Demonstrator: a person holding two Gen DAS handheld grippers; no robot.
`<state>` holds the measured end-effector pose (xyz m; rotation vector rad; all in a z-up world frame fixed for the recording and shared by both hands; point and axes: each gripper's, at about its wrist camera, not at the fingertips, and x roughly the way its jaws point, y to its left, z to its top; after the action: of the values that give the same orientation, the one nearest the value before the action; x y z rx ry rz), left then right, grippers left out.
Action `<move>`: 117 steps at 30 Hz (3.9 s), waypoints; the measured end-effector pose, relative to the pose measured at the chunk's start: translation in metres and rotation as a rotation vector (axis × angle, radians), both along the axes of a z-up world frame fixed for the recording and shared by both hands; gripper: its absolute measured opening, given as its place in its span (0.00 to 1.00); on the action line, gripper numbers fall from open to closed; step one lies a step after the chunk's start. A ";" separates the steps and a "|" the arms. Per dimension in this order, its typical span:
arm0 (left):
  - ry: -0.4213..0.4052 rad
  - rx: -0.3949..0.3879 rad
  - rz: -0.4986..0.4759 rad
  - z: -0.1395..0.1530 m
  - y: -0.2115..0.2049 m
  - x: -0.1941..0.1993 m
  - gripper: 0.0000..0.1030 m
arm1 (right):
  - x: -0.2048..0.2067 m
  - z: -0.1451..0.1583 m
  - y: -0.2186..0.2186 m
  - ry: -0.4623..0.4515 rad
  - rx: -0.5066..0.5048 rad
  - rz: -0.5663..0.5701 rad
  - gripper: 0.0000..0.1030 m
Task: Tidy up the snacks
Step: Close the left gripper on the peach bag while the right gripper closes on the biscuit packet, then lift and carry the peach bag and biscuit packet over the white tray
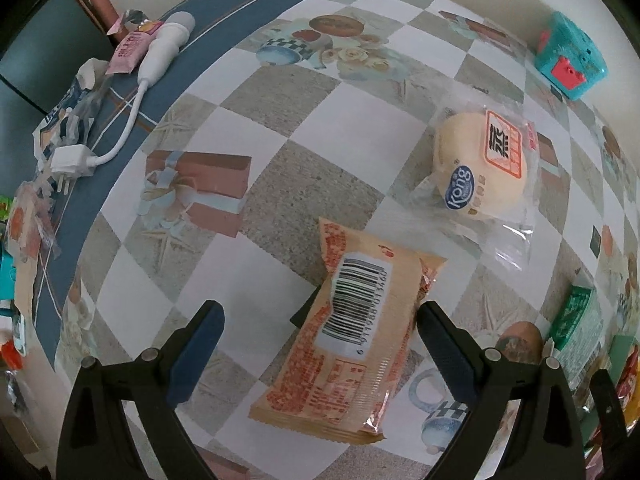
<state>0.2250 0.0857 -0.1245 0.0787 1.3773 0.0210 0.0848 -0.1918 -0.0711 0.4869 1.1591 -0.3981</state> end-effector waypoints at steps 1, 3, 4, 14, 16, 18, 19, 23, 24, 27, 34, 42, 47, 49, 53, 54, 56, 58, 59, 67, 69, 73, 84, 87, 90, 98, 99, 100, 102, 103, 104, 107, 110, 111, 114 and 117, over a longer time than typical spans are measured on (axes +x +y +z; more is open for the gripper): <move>0.000 0.004 -0.003 -0.001 -0.001 0.000 0.94 | 0.001 0.000 0.001 -0.002 0.002 0.003 0.66; -0.001 0.008 -0.007 -0.001 -0.003 0.000 0.94 | 0.002 0.001 0.003 -0.014 0.030 0.016 0.64; -0.001 0.008 -0.006 -0.005 -0.005 0.003 0.94 | 0.002 0.001 0.004 -0.016 0.035 0.020 0.63; -0.012 0.014 -0.025 0.002 -0.018 -0.005 0.86 | 0.004 -0.007 0.001 0.018 -0.006 0.004 0.63; -0.016 0.015 -0.030 0.005 -0.020 -0.006 0.83 | 0.004 -0.008 0.002 0.020 -0.011 0.003 0.62; -0.023 0.028 -0.039 0.005 -0.024 -0.006 0.83 | 0.005 -0.009 0.005 0.023 -0.027 0.008 0.63; -0.026 0.035 -0.043 0.005 -0.026 -0.006 0.83 | 0.006 -0.010 0.006 0.026 -0.034 0.010 0.63; -0.039 0.066 -0.068 0.006 -0.034 -0.007 0.83 | 0.007 -0.013 0.010 0.031 -0.044 0.009 0.65; -0.042 0.072 -0.073 0.006 -0.037 -0.007 0.83 | 0.007 -0.014 0.010 0.030 -0.043 0.009 0.65; -0.044 0.078 -0.088 0.007 -0.046 -0.008 0.83 | 0.008 -0.016 0.010 0.027 -0.041 0.004 0.66; -0.050 0.094 -0.108 0.010 -0.062 -0.012 0.83 | 0.010 -0.020 0.014 0.030 -0.059 0.003 0.70; -0.056 0.107 -0.119 0.012 -0.072 -0.013 0.83 | 0.014 -0.021 0.017 0.035 -0.081 0.007 0.70; -0.055 0.096 -0.137 0.016 -0.077 -0.014 0.73 | 0.013 -0.020 0.017 0.034 -0.073 0.002 0.69; -0.056 0.096 -0.148 0.018 -0.084 -0.017 0.64 | 0.013 -0.020 0.017 0.037 -0.076 0.001 0.67; -0.059 0.095 -0.161 0.020 -0.096 -0.024 0.47 | 0.012 -0.018 0.017 0.043 -0.078 0.001 0.59; -0.060 0.095 -0.162 0.020 -0.097 -0.024 0.46 | 0.012 -0.017 0.017 0.044 -0.080 0.001 0.57; -0.058 0.092 -0.156 0.022 -0.100 -0.026 0.44 | 0.010 -0.017 0.016 0.043 -0.075 -0.003 0.56; -0.058 0.089 -0.149 0.025 -0.099 -0.027 0.42 | 0.009 -0.016 0.015 0.046 -0.070 -0.003 0.55; -0.058 0.088 -0.145 0.028 -0.097 -0.028 0.42 | 0.008 -0.016 0.015 0.047 -0.065 -0.005 0.55; -0.069 0.076 -0.137 0.037 -0.085 -0.037 0.38 | 0.001 0.001 0.012 0.024 -0.049 -0.017 0.55; -0.077 0.071 -0.138 0.043 -0.082 -0.040 0.37 | -0.002 0.007 0.012 0.018 -0.039 -0.021 0.55; -0.106 0.063 -0.146 0.058 -0.078 -0.051 0.37 | -0.007 0.016 0.013 0.010 -0.032 -0.029 0.55; -0.189 0.042 -0.174 0.095 -0.077 -0.073 0.37 | -0.028 0.044 0.016 -0.009 -0.011 -0.048 0.55; -0.216 0.045 -0.185 0.104 -0.077 -0.078 0.37 | -0.037 0.050 0.016 -0.008 -0.014 -0.052 0.55; -0.235 0.037 -0.192 0.112 -0.077 -0.085 0.37 | -0.046 0.055 0.014 -0.009 -0.009 -0.062 0.55; -0.284 0.020 -0.214 0.132 -0.081 -0.101 0.37 | -0.072 0.072 0.004 -0.022 -0.014 -0.094 0.55; -0.287 0.023 -0.216 0.133 -0.082 -0.102 0.37 | -0.076 0.075 0.003 -0.026 -0.018 -0.097 0.55; -0.292 0.025 -0.220 0.134 -0.084 -0.103 0.37 | -0.078 0.077 0.003 -0.028 -0.023 -0.098 0.55; -0.300 0.027 -0.227 0.137 -0.086 -0.106 0.37 | -0.084 0.082 0.002 -0.036 -0.033 -0.101 0.55; -0.305 0.027 -0.232 0.139 -0.088 -0.107 0.37 | -0.086 0.084 0.001 -0.040 -0.033 -0.103 0.55; -0.311 0.027 -0.236 0.141 -0.089 -0.109 0.37 | -0.089 0.087 0.001 -0.045 -0.031 -0.105 0.55; -0.339 0.042 -0.253 0.149 -0.095 -0.115 0.37 | -0.097 0.094 -0.003 -0.064 -0.027 -0.119 0.55; -0.354 0.032 -0.272 0.155 -0.102 -0.121 0.37 | -0.106 0.101 -0.008 -0.079 -0.033 -0.133 0.55; -0.359 0.024 -0.282 0.157 -0.105 -0.123 0.37 | -0.110 0.103 -0.011 -0.082 -0.040 -0.140 0.55; -0.369 0.020 -0.309 0.161 -0.114 -0.129 0.37 | -0.119 0.108 -0.020 -0.089 -0.055 -0.167 0.55; -0.377 0.016 -0.341 0.164 -0.124 -0.137 0.37 | -0.129 0.112 -0.034 -0.094 -0.062 -0.205 0.55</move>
<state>0.0884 -0.0387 0.0394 0.3069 0.9739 -0.2286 -0.0447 -0.2257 0.0409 0.5669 1.0065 -0.5806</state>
